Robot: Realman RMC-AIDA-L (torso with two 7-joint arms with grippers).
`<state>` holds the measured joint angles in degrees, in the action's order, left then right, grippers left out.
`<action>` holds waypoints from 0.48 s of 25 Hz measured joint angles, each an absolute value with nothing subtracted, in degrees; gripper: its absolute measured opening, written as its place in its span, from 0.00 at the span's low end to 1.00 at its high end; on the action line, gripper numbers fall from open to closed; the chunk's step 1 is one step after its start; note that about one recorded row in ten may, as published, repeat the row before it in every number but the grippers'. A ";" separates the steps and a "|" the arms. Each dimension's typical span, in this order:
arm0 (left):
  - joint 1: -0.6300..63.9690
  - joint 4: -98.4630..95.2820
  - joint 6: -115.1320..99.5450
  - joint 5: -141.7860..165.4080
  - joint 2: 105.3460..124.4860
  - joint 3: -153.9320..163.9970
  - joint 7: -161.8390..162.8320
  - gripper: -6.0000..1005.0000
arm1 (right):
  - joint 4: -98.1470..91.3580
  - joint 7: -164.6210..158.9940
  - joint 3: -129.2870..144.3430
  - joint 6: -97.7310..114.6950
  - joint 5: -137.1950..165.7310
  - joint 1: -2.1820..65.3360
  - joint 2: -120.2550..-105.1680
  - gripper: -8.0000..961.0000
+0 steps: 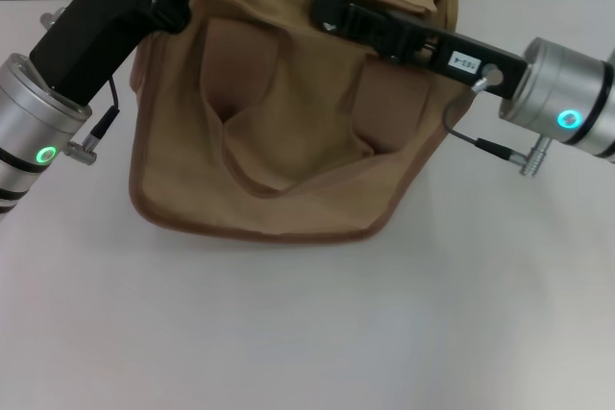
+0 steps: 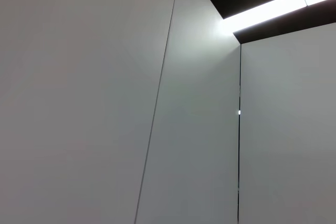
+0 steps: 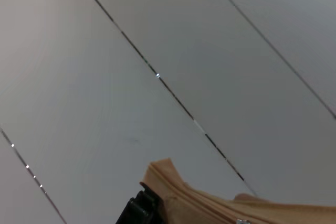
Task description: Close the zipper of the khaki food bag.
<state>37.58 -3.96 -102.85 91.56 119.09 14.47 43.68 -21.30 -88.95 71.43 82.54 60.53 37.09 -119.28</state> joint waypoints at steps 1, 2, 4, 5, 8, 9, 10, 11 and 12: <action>37.57 -3.96 -102.83 91.56 119.09 14.44 43.68 0.04 | -21.32 -89.09 71.11 82.58 60.54 36.65 -119.24 0.05; 37.57 -3.96 -102.81 91.56 119.09 14.40 43.68 0.04 | -21.32 -89.17 70.84 82.68 60.54 36.18 -119.21 0.05; 37.43 -3.96 -102.70 91.56 119.09 14.10 43.68 0.04 | -21.32 -89.22 70.23 82.92 60.54 35.26 -119.17 0.06; 37.43 -3.96 -102.70 91.56 119.09 14.10 43.68 0.04 | -21.32 -89.25 69.89 83.00 60.56 34.70 -119.16 0.06; 37.17 -3.96 -102.62 91.54 119.09 13.95 43.68 0.04 | -21.39 -89.28 68.71 83.12 60.74 33.07 -119.08 0.07; 37.11 -3.96 -102.61 91.52 119.08 13.92 43.68 0.04 | -21.40 -89.29 68.30 83.15 60.80 32.59 -119.03 0.07; 37.04 -3.96 -102.61 91.51 119.08 13.89 43.68 0.04 | -21.40 -89.29 68.01 83.25 60.80 32.02 -118.96 0.07; 36.98 -3.96 -102.60 91.50 119.09 13.88 43.68 0.04 | -21.41 -89.30 67.82 83.32 60.81 31.53 -118.86 0.08; 36.87 -3.96 -102.60 91.49 119.09 13.85 43.68 0.04 | -21.40 -89.54 67.45 83.46 60.80 30.54 -118.59 0.08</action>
